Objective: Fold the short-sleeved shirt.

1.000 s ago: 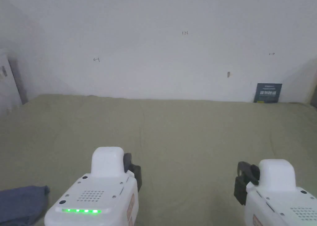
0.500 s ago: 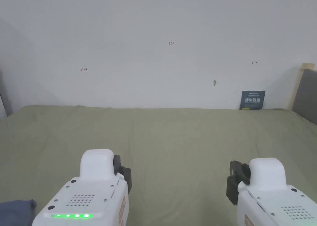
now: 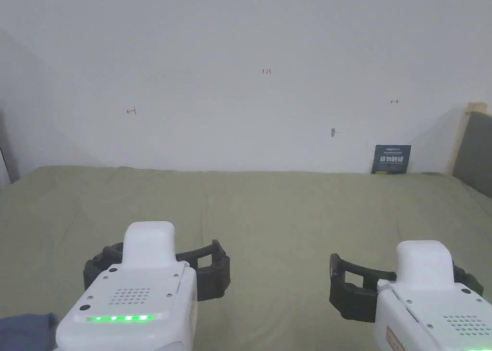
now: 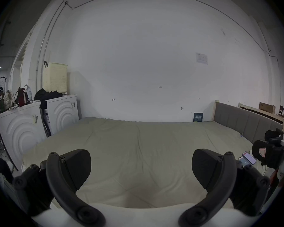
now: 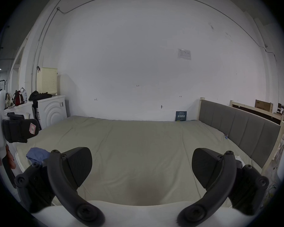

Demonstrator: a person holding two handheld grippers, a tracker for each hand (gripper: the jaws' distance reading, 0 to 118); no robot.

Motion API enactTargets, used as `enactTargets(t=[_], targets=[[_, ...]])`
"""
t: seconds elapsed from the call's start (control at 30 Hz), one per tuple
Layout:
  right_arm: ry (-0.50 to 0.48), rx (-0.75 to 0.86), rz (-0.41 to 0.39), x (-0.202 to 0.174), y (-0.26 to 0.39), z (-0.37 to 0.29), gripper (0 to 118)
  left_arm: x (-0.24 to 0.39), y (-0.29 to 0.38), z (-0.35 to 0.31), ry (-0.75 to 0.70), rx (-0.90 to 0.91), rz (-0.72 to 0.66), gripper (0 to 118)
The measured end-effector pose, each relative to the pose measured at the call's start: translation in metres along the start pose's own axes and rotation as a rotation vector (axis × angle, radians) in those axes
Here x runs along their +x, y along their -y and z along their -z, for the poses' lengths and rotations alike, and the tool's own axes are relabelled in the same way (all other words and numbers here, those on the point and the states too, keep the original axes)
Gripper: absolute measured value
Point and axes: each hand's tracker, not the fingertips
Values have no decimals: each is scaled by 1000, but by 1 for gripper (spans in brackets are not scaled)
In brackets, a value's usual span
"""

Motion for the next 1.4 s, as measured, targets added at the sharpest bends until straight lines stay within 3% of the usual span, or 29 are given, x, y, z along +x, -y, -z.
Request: enactTargets(t=[0.17,0.3,0.43,0.67,0.77,0.97,1.1,1.3,1.4], targets=[[-19,5,11,-1,-6,6,118,14,-3,-5,2,23,87,118],[-27,8,1,-3,-10,5,118,4,-8,-11,64,16,-74,118],[-29,5,-12,-3,-10,2,118,-3,-16,-13,116,-43,-132,118],[-25,3,5,2,-9,-1,118,11,-11,-17,51,33,-22,118],[-20,-5,6,4,-6,-1,118,21,-10,-11,-94,53,44,118],[-21,-9,24,6,-5,0,118,14,-14,-9,23,31,-43,118],[-23,-11,23,6,-6,2,118,10,-9,-11,54,15,6,118],[-34,-15,28,3,-5,5,118,16,-8,-10,-53,1,28,118],[-40,-9,26,1,-7,4,118,19,-1,-12,-124,95,87,118]])
